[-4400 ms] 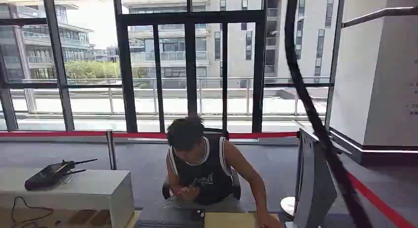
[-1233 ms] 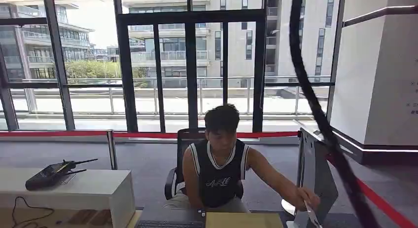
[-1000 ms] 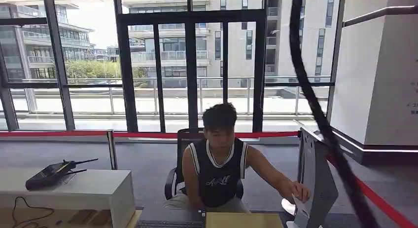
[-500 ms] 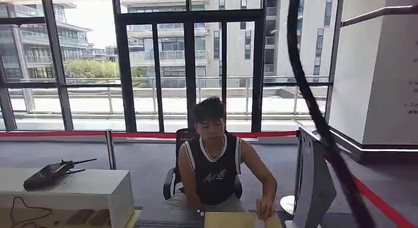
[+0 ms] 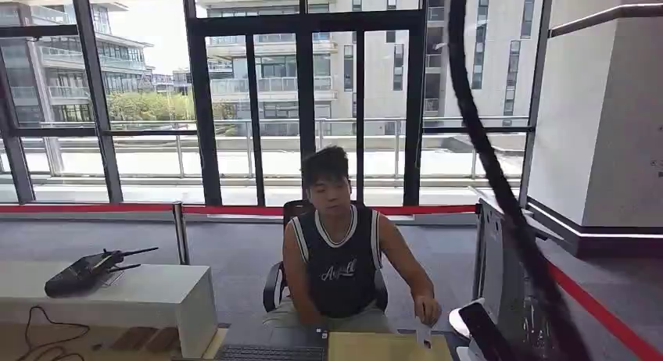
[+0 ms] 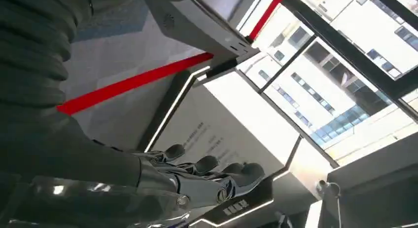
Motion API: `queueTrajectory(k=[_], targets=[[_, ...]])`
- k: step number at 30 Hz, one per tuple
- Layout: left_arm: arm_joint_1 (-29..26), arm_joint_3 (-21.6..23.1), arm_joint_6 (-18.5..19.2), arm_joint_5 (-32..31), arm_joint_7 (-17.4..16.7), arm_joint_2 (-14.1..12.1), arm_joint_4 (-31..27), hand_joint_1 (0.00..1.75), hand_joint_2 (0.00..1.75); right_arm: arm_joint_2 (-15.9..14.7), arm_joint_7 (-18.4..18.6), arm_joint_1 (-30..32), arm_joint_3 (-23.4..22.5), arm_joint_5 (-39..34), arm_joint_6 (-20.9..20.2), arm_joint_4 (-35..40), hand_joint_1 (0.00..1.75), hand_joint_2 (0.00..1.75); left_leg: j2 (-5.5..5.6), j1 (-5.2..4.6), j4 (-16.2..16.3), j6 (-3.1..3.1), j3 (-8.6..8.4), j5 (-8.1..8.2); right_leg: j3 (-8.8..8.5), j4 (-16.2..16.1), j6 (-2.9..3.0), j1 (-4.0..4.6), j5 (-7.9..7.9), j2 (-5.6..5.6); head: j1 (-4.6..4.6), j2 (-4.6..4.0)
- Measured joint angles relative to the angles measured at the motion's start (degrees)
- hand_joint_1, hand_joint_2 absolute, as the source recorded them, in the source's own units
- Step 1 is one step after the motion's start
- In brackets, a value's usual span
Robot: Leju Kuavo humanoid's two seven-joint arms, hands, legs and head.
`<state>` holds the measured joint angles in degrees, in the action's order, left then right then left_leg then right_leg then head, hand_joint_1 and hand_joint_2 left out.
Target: Pass the card to the sensor for recognition and then transmit it.
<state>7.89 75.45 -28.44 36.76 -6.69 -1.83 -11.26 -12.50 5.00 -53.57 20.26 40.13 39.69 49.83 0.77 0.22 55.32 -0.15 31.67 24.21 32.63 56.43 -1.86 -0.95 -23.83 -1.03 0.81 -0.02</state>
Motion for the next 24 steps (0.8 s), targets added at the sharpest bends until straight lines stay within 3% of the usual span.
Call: queueTrajectory(k=[12, 14, 24], targets=[[-0.08, 0.0, -0.44, 0.79, -0.28, -0.11, 0.0, 0.0, 0.0, -1.16, -0.35, -0.03, 2.21, 0.31, 0.0, 3.11, 0.0, 1.75, -0.18, 0.0, 0.01, 0.0, -0.05, -0.01, -0.03, -0.01, -0.01, 0.0, 0.03, 0.04, 0.04, 0.0], [-0.06, 0.0, -0.7, 0.77, -0.02, -0.13, 0.0, 0.0, 0.0, -1.12, -2.6, 0.01, 5.07, 2.98, -0.42, 3.76, 0.0, 1.75, -0.2, 0.01, 0.0, 0.0, -0.06, -0.01, -0.07, 0.01, -0.01, 0.01, 0.03, 0.05, 0.04, 0.0], [0.17, 0.15, -0.98, -0.02, 0.04, -0.13, -0.02, 0.0, 0.0, 2.78, -1.0, -0.02, 15.17, 15.79, -3.7, 0.92, 0.0, 1.75, -0.2, 0.01, -0.02, 0.0, -0.06, -0.01, -0.06, 0.01, 0.0, 0.02, 0.03, 0.05, 0.09, 0.0]])
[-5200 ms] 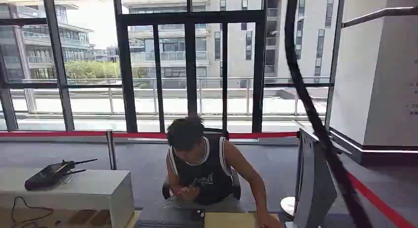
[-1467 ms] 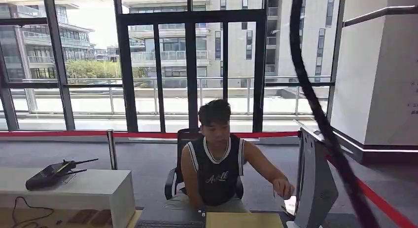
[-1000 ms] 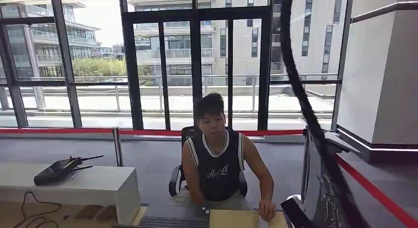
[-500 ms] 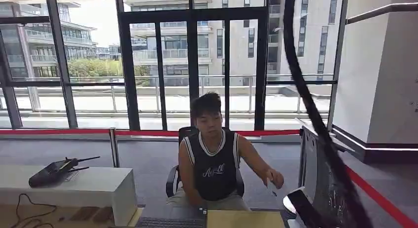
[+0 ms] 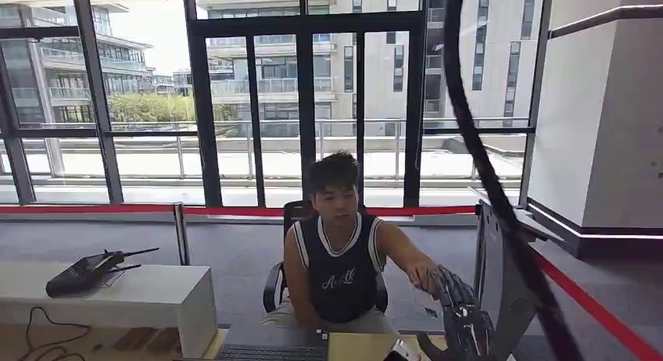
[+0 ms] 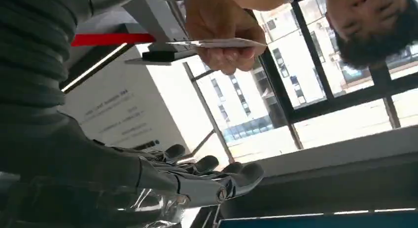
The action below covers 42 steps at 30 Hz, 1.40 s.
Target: Pass the card to the sensor for recognition and then transmit it.
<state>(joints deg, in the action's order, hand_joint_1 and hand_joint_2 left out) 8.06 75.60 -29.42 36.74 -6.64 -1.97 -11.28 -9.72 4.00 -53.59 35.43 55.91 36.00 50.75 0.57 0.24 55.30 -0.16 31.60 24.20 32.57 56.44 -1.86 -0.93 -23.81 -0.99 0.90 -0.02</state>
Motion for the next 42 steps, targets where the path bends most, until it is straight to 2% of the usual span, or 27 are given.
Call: queueTrajectory(k=[3, 9, 22, 23, 24, 42], targets=[[0.03, 0.04, 0.0, -0.44, 0.0, 0.0, 0.0, 0.0, 0.0, 1.55, 0.63, 0.21, 3.04, 2.86, -1.16, -1.64, 0.0, 1.75, 0.01, 0.0, 0.0, 0.0, 0.0, 0.0, 0.0, 0.0, 0.0, 0.0, 0.0, 0.0, 0.0, 0.0], [0.04, 0.17, 0.02, -0.76, -0.42, 0.0, 0.0, 0.0, 0.0, 3.56, 1.31, 0.91, 7.12, 3.76, -2.1, -4.54, 0.0, 1.75, 0.0, -0.01, 0.01, 0.0, 0.01, 0.0, 0.0, -0.02, 0.0, -0.01, 0.0, 0.0, 0.02, 0.0], [0.0, 1.16, 0.22, -1.11, 0.0, -0.04, 0.02, 0.0, 0.0, 3.47, 5.09, 0.98, 9.22, 1.63, -1.42, -7.19, 0.0, 1.75, -0.01, -0.01, 0.02, 0.0, -0.02, 0.0, 0.01, -0.05, -0.01, -0.01, 0.01, 0.0, 0.04, 0.0], [-0.01, 1.2, 0.22, -1.11, 0.0, -0.04, 0.0, 0.0, 0.0, 3.32, 5.31, 0.98, 9.22, 1.5, -1.29, -7.32, 0.82, 1.75, -0.01, -0.01, 0.02, 0.0, -0.02, 0.0, 0.01, -0.04, -0.01, -0.01, 0.01, 0.0, 0.04, 0.0], [-0.02, 1.31, 0.22, -1.11, 0.02, -0.04, 0.0, 0.0, 0.0, 3.1, 5.55, 0.97, 9.22, 1.31, -1.11, -7.5, 1.75, 1.75, -0.03, -0.01, 0.02, 0.0, -0.02, 0.0, 0.01, -0.04, -0.01, -0.01, 0.01, 0.0, 0.02, 0.0], [0.0, 1.53, 0.74, -1.55, 0.17, -0.2, 0.0, 0.0, 0.0, 0.89, 5.42, 0.92, 8.85, -1.07, -0.33, -9.02, 1.75, 1.75, -0.09, -0.01, 0.03, 0.0, -0.04, 0.0, 0.01, -0.04, -0.02, -0.01, 0.01, 0.05, 0.04, 0.0]])
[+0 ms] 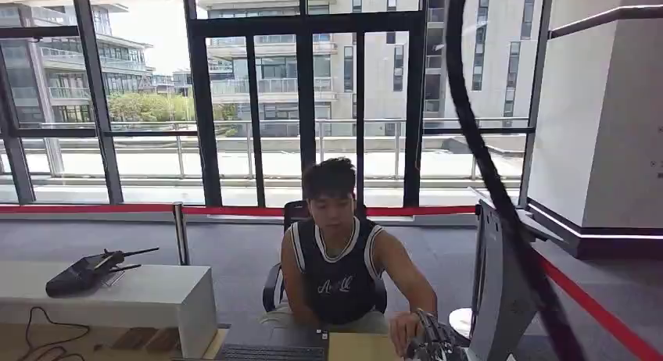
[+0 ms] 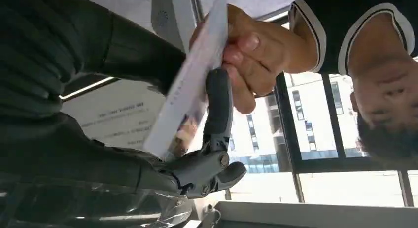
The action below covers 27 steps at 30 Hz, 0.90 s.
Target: Pass the card to the sensor for recognition and then transmit it.
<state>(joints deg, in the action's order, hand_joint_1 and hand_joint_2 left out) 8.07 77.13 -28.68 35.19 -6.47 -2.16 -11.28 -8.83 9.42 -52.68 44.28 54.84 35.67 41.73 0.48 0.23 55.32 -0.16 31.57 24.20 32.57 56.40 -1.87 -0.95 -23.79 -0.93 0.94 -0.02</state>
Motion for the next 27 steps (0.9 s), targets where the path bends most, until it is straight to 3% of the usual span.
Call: queueTrajectory(k=[3, 15, 27], targets=[[0.03, 0.02, 0.09, 0.0, -0.13, 0.0, 0.0, 0.0, 0.0, -0.04, -0.35, 0.02, 0.0, -0.31, 0.11, -0.11, 1.69, 1.75, 0.0, 0.0, 0.0, 0.0, 0.0, 0.0, 0.0, 0.0, 0.0, 0.0, 0.0, 0.0, 0.0, 0.0], [0.02, 0.59, -0.02, 0.11, -0.17, 0.0, 0.0, 0.0, 0.0, -0.33, -0.72, 0.22, 0.0, -1.66, 0.42, -0.68, 1.75, 1.75, 0.0, 0.0, 0.0, 0.0, -0.01, 0.0, 0.01, -0.01, 0.0, 0.0, 0.0, 0.01, 0.02, 0.0], [-0.08, 0.83, -0.55, 2.12, -0.72, -0.02, 0.02, 0.0, 0.0, -5.73, 0.02, 5.2, -3.15, -10.1, 0.44, -0.66, 1.75, 1.75, 0.0, 0.0, 0.02, 0.02, -0.02, 0.01, -0.04, -0.08, -0.03, 0.0, 0.02, 0.01, 0.02, 0.0]])
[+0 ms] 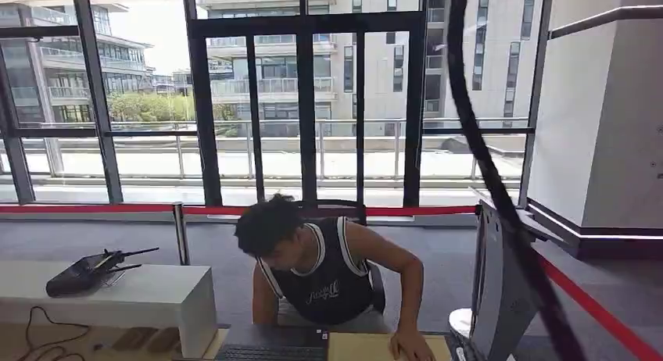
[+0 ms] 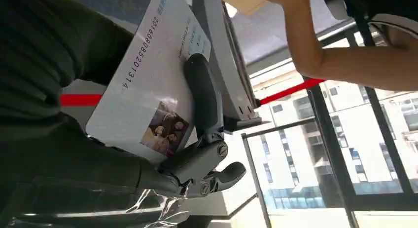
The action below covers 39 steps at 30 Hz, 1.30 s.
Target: Pass the card to the sensor for recognition and then transmit it.
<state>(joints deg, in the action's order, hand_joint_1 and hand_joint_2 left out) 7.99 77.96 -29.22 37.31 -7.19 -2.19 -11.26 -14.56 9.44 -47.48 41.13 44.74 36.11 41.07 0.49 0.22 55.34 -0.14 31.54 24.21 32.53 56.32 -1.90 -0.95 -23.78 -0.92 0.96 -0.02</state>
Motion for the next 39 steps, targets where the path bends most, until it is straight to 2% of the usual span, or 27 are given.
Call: queueTrajectory(k=[8, 14, 21, 28, 39], targets=[[-0.05, -0.02, -0.57, 1.35, -1.16, -0.02, 0.0, 0.0, 0.0, -3.73, -0.5, 5.28, -2.95, -4.96, 1.33, -0.63, 1.75, 1.75, -0.03, 0.0, -0.01, 0.05, 0.01, 0.04, -0.01, -0.02, -0.01, 0.0, 0.0, 0.0, 0.0, 0.0], [-0.03, -0.02, -1.22, 1.59, -1.31, 0.0, 0.0, 0.0, 0.0, -4.54, -1.2, 8.18, -4.19, -5.79, 1.51, -2.05, 1.75, 1.75, -0.04, 0.0, -0.01, 0.06, 0.02, 0.04, 0.0, -0.03, -0.01, 0.0, 0.0, 0.0, -0.02, 0.0], [-0.02, -0.07, -1.49, 1.57, -1.11, 0.04, 0.0, 0.0, 0.0, -4.59, -1.84, 9.88, -4.85, -5.63, 0.98, -3.69, 1.75, 1.75, -0.05, 0.0, -0.01, 0.06, 0.03, 0.04, 0.0, -0.03, -0.01, 0.0, 0.0, 0.0, 0.0, 0.0], [0.0, -0.07, -1.49, 1.46, -1.4, 0.04, -0.02, 0.0, 0.0, -4.19, -1.75, 10.58, -4.63, -4.5, -1.92, -5.05, 1.75, 1.75, -0.04, 0.0, -0.02, 0.06, 0.03, 0.04, 0.0, -0.02, -0.01, 0.0, 0.0, 0.0, 0.02, 0.0], [0.02, -0.07, -1.49, 1.4, -1.42, 0.04, -0.02, 0.0, 0.0, -2.86, -1.7, 11.36, -4.09, -4.32, -4.07, -6.62, 1.75, 1.75, -0.05, 0.0, -0.02, 0.06, 0.02, 0.04, -0.01, -0.02, -0.01, 0.0, 0.0, 0.0, 0.0, 0.0]])
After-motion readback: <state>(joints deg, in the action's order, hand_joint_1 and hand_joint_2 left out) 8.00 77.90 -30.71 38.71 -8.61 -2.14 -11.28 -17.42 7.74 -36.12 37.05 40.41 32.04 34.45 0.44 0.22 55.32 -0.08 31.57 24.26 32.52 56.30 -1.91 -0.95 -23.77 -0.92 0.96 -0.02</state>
